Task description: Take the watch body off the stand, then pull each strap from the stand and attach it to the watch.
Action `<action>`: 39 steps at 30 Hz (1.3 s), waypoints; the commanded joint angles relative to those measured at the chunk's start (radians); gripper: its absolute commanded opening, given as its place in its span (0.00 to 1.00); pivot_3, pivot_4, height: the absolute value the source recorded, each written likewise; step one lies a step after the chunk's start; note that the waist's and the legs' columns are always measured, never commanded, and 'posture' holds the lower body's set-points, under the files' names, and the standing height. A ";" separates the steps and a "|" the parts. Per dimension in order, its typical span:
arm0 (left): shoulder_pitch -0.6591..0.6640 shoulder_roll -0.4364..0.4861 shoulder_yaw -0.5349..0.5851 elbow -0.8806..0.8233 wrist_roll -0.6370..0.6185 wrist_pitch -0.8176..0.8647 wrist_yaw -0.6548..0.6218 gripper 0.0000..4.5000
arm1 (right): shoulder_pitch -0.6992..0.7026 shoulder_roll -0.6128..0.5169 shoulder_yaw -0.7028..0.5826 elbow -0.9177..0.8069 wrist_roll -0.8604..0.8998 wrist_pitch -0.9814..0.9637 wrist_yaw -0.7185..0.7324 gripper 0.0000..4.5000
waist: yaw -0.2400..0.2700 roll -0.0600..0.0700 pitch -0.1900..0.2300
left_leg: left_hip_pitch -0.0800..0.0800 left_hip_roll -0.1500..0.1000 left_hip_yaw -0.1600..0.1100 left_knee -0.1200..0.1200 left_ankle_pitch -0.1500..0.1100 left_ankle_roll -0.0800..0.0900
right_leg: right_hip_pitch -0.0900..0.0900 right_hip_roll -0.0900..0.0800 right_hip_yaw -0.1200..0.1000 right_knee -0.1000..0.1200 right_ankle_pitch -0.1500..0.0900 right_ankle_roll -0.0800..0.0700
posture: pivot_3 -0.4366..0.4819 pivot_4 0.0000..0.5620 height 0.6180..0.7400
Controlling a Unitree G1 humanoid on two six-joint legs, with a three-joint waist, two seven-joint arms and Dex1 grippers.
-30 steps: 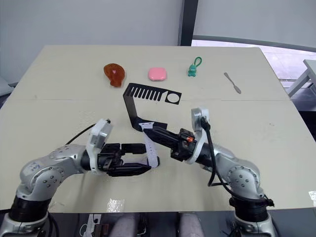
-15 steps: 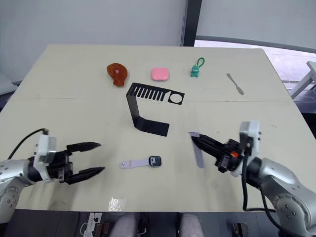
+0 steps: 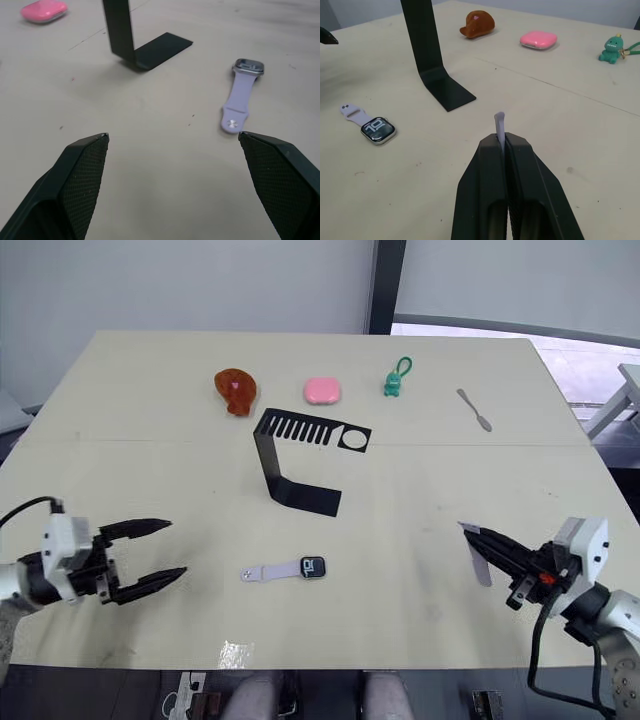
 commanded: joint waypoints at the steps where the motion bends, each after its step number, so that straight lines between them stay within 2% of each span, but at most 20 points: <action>1: -0.103 0.041 -0.121 -0.130 0.014 0.070 0.013 0.99 | -0.059 -0.011 0.043 -0.016 0.009 -0.026 0.042 0.00 | 0.000 0.000 0.000 | 0.000 0.000 0.000 0.000 0.000 0.000 | 0.000 0.000 0.000 0.000 0.000 0.000 | 0.48 0.27 1.00; 5: -0.217 0.033 -0.280 -0.215 0.068 0.143 0.053 0.99 | -0.095 -0.004 0.103 -0.041 0.002 -0.023 0.047 0.00 | -0.002 0.000 0.000 | 0.000 0.000 0.001 0.000 0.001 -0.001 | 0.000 0.001 0.000 0.001 0.000 0.000 | 0.48 0.27 1.00; 9: -0.305 0.001 -0.460 -0.265 0.181 0.191 0.106 0.99 | -0.108 -0.007 0.152 -0.061 0.019 0.014 0.035 0.00 | 0.001 0.000 0.000 | 0.000 0.000 0.001 0.001 0.001 -0.002 | -0.001 0.002 0.000 0.001 0.000 0.000 | 0.48 0.27 1.00; 16: -0.320 -0.085 -0.625 -0.249 0.329 0.213 0.194 0.99 | -0.142 0.002 0.202 -0.112 0.030 0.050 -0.001 0.00 | 0.002 0.000 0.000 | 0.000 0.001 0.001 0.002 0.002 -0.001 | -0.001 0.003 0.001 0.001 0.000 0.000 | 0.48 0.27 1.00; 20: -0.344 -0.142 -0.657 -0.223 0.362 0.250 0.243 0.99 | -0.140 -0.004 0.235 -0.149 0.037 0.078 -0.002 0.00 | 0.007 0.000 0.000 | -0.001 0.000 0.001 0.003 0.002 -0.001 | 0.000 0.002 0.001 0.002 0.000 0.000 | 0.48 0.27 1.00; 33: -0.360 -0.199 -0.711 -0.205 0.407 0.279 0.248 0.99 | -0.151 -0.008 0.266 -0.224 0.075 0.163 -0.038 0.00 | 0.025 0.000 0.000 | -0.001 0.000 0.001 0.005 0.002 0.000 | 0.000 0.002 0.001 0.002 0.000 0.000 | 0.48 0.27 1.00; 39: -0.415 -0.227 -0.743 -0.127 0.419 0.283 0.228 0.99 | -0.182 -0.010 0.261 -0.224 0.086 0.198 -0.062 0.00 | 0.026 0.000 0.000 | -0.001 0.000 0.001 0.005 0.002 0.000 | 0.000 0.002 0.001 0.002 0.000 0.000 | 0.48 0.27 1.00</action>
